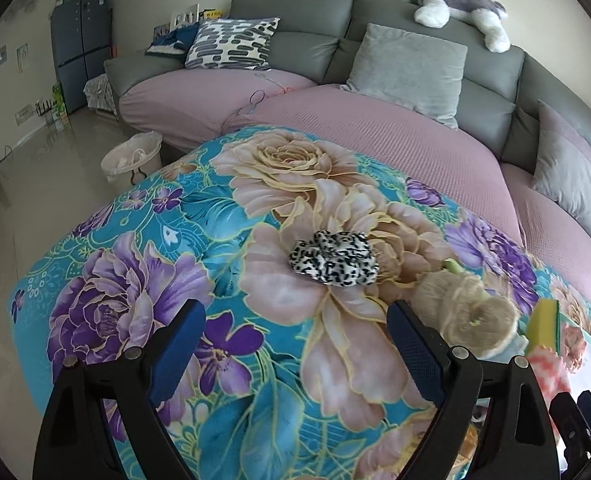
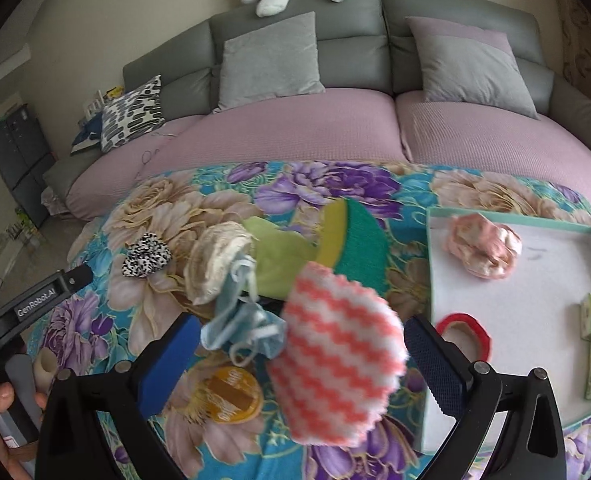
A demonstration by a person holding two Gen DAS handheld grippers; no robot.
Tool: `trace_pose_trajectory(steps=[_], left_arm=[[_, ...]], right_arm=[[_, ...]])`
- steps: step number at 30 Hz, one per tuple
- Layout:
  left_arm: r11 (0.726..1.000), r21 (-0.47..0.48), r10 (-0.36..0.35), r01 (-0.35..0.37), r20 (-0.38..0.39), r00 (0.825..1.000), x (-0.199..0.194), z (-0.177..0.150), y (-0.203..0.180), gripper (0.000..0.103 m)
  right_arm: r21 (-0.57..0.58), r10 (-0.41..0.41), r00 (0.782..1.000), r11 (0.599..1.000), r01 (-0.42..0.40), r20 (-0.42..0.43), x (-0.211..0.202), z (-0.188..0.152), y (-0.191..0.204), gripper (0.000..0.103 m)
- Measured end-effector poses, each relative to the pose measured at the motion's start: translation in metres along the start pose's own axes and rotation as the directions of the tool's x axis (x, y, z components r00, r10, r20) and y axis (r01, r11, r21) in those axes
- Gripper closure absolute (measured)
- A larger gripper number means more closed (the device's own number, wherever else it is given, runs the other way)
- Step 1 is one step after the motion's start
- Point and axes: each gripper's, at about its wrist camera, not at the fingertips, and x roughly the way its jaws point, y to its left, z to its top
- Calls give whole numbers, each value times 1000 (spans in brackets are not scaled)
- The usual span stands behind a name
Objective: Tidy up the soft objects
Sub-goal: 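Grasp the leopard-print scrunchie with the left gripper while the right grasps the pink striped cloth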
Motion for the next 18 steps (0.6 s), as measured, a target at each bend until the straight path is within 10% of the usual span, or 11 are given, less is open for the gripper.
trace_pose_trajectory(steps=[18], left_arm=[[997, -68, -44, 45, 15, 999, 44, 7, 17, 1]], right_arm=[[37, -79, 996, 996, 80, -44, 20, 4, -12, 0]])
